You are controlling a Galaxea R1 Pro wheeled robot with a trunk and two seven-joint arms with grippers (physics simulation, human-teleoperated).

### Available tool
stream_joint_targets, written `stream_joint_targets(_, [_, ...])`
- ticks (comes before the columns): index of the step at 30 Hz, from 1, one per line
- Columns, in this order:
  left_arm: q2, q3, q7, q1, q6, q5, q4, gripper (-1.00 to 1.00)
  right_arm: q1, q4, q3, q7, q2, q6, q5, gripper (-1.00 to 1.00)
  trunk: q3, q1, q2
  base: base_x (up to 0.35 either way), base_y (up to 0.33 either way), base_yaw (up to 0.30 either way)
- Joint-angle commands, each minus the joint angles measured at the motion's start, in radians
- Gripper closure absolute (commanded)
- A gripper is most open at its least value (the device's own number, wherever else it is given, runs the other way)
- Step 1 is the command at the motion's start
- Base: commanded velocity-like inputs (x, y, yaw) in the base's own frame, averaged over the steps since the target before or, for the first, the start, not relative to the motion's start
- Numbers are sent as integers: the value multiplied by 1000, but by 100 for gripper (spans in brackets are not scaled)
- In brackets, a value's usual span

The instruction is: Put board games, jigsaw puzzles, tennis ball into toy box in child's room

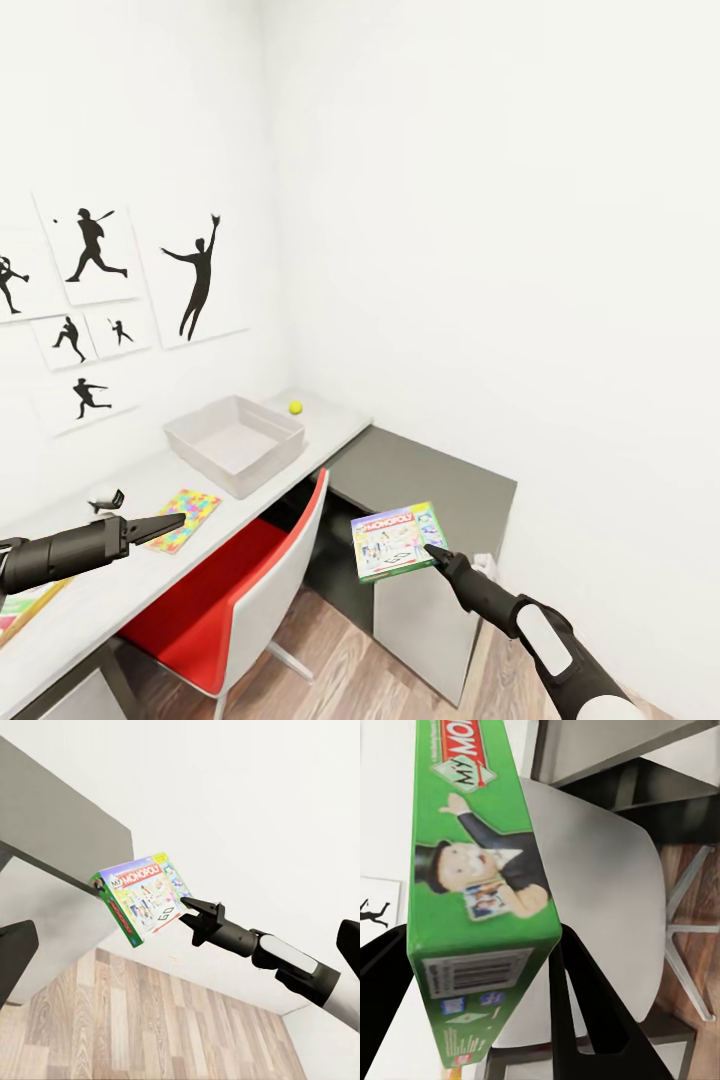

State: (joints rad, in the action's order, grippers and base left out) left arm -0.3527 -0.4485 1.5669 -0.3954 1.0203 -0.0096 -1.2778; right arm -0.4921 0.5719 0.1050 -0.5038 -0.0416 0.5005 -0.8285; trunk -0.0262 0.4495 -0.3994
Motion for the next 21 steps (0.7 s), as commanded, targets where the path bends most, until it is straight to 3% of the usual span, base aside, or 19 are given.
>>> stream_joint_targets(1, [0,0,4,0,11,-1,0,-100,0,0,4,-1,0,9,-8,100,0,0,-1,112,-120,1])
stream_joint_targets(8, [0,-1,4,0,11,0,0,-100,0,0,4,-1,1,9,-8,100,-1,0,-1,110,-123,42])
stream_joint_targets(21, [0,-1,4,0,11,0,0,-100,0,0,3,0,2,9,-8,100,-12,0,-1,30,-32,224])
